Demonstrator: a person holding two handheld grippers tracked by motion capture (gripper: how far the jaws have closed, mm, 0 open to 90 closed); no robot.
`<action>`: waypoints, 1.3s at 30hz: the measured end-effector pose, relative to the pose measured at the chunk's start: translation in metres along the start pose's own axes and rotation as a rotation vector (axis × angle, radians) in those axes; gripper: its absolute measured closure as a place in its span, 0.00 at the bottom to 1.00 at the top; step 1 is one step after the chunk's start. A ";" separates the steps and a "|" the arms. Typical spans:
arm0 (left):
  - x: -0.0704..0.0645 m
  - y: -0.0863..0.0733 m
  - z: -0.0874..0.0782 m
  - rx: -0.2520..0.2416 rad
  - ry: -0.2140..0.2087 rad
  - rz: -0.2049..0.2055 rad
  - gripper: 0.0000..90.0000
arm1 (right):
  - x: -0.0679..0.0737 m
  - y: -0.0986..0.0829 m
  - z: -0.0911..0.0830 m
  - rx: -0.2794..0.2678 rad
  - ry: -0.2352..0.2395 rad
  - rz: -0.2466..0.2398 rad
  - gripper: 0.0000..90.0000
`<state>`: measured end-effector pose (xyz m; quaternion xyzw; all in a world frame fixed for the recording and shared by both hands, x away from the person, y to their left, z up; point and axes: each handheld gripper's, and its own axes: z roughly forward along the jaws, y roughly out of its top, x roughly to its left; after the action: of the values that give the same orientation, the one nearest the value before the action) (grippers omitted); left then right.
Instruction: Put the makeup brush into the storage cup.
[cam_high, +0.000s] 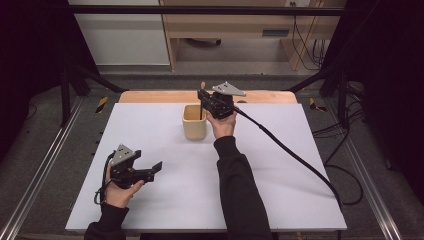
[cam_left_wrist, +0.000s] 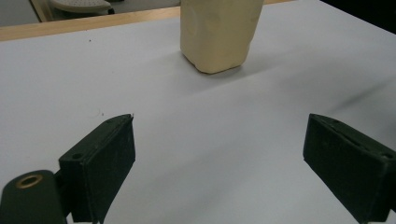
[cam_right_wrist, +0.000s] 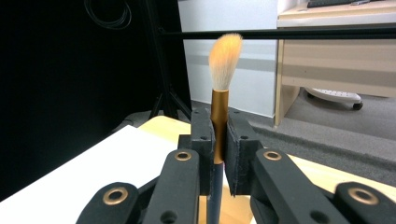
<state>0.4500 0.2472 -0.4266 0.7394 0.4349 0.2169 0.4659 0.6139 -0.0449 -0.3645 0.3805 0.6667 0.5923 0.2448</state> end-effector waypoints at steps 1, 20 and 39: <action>0.000 0.000 0.000 -0.001 0.000 -0.001 0.10 | 0.000 -0.002 0.001 0.005 0.002 -0.001 0.93; 0.000 0.000 0.000 0.001 0.003 0.004 0.10 | 0.008 -0.026 0.014 0.074 -0.003 -0.019 0.93; -0.001 -0.001 0.002 0.013 0.005 0.007 0.10 | 0.012 -0.042 0.011 0.141 -0.009 -0.033 0.88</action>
<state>0.4502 0.2453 -0.4277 0.7434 0.4348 0.2180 0.4592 0.6063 -0.0289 -0.4055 0.3885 0.7118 0.5380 0.2303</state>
